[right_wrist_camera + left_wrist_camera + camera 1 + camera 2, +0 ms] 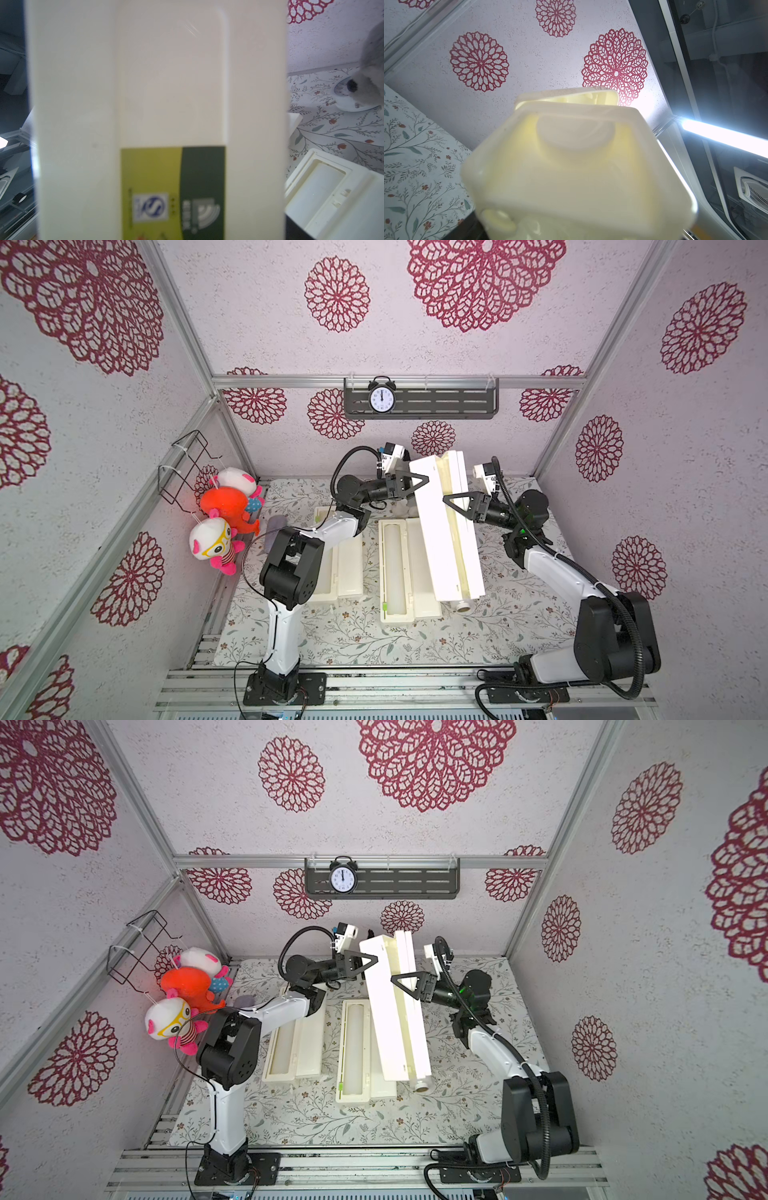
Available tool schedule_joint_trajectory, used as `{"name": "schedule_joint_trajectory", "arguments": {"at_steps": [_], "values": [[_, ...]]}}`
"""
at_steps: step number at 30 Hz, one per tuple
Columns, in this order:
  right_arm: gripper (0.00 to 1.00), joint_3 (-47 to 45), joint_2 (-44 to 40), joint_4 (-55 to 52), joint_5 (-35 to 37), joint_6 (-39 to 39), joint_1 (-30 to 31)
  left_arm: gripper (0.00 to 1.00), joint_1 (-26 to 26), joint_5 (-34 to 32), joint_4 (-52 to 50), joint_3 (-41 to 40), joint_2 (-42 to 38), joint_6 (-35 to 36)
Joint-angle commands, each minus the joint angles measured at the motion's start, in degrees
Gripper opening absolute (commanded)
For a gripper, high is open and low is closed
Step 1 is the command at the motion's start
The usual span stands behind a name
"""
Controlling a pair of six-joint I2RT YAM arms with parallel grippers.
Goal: Put plastic wrap rolls into dispensers
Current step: Open the lid of the plastic wrap cutting box, then place the lid at the center of the board.
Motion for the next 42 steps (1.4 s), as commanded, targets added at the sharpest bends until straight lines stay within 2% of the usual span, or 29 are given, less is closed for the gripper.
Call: {"name": "schedule_joint_trajectory", "arguments": {"at_steps": [1,3,10,13,18,24,28,31,36,42], "values": [[0.73,3.78,-3.22,-12.90,9.36,-10.46,-0.69,0.58,-0.85,4.39,4.67,1.56,0.86,-1.96],[0.73,5.93,-4.82,-25.21,12.79,-19.13,0.00,0.58,-0.55,3.65,1.87,0.93,0.61,-0.23],[0.74,6.90,-8.05,-34.75,17.12,-27.88,0.24,0.57,0.55,1.98,-8.04,-0.18,0.36,4.34],[0.74,8.19,-9.40,-42.23,22.29,-32.74,0.29,0.58,0.98,1.51,-13.24,-0.40,-0.10,7.65],[0.74,12.37,-11.38,-57.87,34.14,-42.86,-0.05,0.58,1.89,1.55,-11.89,-0.41,-0.25,6.23],[0.76,16.31,-13.50,-70.53,45.47,-51.32,-2.07,0.58,3.60,1.22,-13.24,-1.02,-0.23,6.41],[0.77,17.30,-14.09,-74.64,49.24,-53.92,-3.98,0.58,4.40,0.77,-14.94,-1.16,-0.21,6.94],[0.79,17.31,-13.53,-77.66,54.69,-56.94,-5.50,0.58,4.84,0.74,-15.33,-1.34,-0.36,6.93],[0.83,16.39,-7.83,-79.96,65.89,-62.94,-9.78,0.59,5.21,-0.03,-16.74,-1.70,-0.69,7.05],[0.87,16.48,3.15,-74.30,66.21,-68.12,-17.28,0.59,5.35,-0.30,-17.10,-1.42,-0.31,6.20]]}}
